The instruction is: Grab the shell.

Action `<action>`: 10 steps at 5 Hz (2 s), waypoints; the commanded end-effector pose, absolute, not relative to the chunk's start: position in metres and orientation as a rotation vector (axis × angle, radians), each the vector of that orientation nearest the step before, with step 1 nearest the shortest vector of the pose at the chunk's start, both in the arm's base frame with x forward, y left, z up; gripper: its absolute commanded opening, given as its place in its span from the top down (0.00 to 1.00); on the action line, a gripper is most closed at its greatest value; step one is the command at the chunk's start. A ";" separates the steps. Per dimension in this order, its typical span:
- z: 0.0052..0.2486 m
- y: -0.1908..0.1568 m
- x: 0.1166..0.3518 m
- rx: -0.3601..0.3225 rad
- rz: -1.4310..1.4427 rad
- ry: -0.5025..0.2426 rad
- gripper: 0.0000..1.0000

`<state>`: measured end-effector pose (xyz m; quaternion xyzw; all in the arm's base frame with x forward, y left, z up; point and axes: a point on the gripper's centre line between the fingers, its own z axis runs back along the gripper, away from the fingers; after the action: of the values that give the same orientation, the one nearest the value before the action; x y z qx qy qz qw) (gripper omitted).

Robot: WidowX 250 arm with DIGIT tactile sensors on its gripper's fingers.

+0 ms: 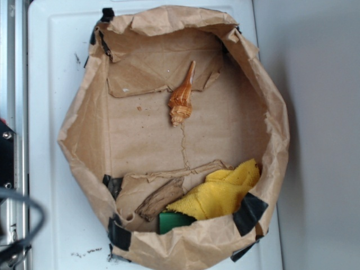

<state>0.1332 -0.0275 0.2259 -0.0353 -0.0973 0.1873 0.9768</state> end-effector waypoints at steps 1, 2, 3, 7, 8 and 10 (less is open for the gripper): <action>0.211 -0.029 0.170 -0.030 0.404 -0.183 0.00; 0.211 -0.029 0.170 -0.030 0.404 -0.183 0.00; 0.211 -0.029 0.170 -0.030 0.404 -0.183 0.00; 0.155 -0.011 0.266 -0.020 0.698 -0.289 0.00; 0.139 0.008 0.282 -0.021 0.786 -0.276 0.00; 0.127 0.023 0.295 0.003 0.806 -0.271 0.00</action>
<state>0.2866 0.0147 0.1116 0.0096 -0.1050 0.3808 0.9186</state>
